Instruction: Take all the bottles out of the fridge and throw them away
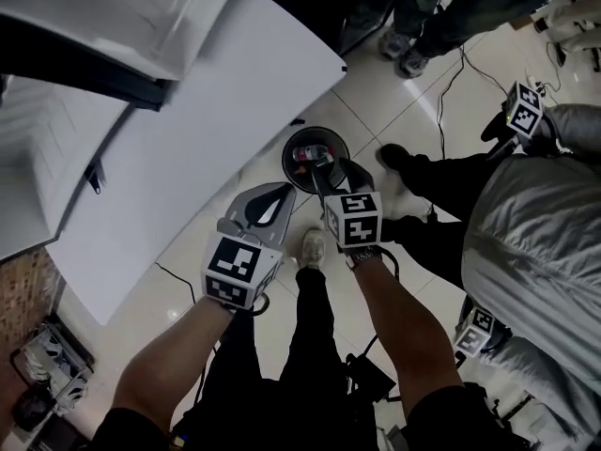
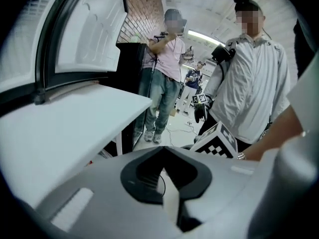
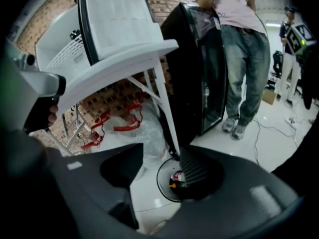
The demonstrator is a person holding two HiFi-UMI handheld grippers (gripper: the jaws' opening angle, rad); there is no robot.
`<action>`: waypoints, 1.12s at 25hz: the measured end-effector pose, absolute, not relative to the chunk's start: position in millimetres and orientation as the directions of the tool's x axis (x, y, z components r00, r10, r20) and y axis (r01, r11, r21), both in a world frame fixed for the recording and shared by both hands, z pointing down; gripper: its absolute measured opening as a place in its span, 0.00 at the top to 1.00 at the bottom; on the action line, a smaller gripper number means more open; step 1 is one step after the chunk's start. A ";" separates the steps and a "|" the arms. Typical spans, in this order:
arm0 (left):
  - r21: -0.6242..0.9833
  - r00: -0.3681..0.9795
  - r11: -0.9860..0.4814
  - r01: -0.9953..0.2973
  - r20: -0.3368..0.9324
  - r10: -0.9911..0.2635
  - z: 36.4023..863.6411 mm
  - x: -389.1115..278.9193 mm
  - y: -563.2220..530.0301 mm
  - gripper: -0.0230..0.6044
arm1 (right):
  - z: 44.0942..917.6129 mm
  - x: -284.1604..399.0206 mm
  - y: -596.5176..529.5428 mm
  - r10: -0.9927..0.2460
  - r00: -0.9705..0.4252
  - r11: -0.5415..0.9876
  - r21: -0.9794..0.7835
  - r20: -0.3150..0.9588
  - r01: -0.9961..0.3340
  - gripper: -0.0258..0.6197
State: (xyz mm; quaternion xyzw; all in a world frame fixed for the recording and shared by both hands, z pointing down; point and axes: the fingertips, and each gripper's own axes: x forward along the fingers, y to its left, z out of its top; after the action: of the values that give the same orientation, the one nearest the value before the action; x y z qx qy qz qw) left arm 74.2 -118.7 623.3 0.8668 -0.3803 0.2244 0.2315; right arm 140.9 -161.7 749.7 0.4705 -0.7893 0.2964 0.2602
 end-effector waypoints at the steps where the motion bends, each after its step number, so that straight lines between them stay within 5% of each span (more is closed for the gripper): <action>1: 0.230 0.610 -0.601 -0.765 0.557 -0.564 613.5 73.3 -117.8 0.96 | 734.7 138.6 -161.7 -0.598 -0.427 0.391 -0.218 0.679 -0.894 0.60; 28: 0.102 0.414 -0.403 -0.910 0.302 -0.859 384.0 -51.5 -98.6 0.96 | 401.1 17.0 -131.3 -0.700 -0.620 0.656 -0.025 0.354 -0.754 0.60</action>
State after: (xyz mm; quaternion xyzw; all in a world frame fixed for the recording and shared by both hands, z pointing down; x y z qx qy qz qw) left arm -51.5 -98.6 384.0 0.8313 -0.5319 0.1010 0.1257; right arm 17.0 -131.3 401.1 0.4059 -0.8960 0.0856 0.1585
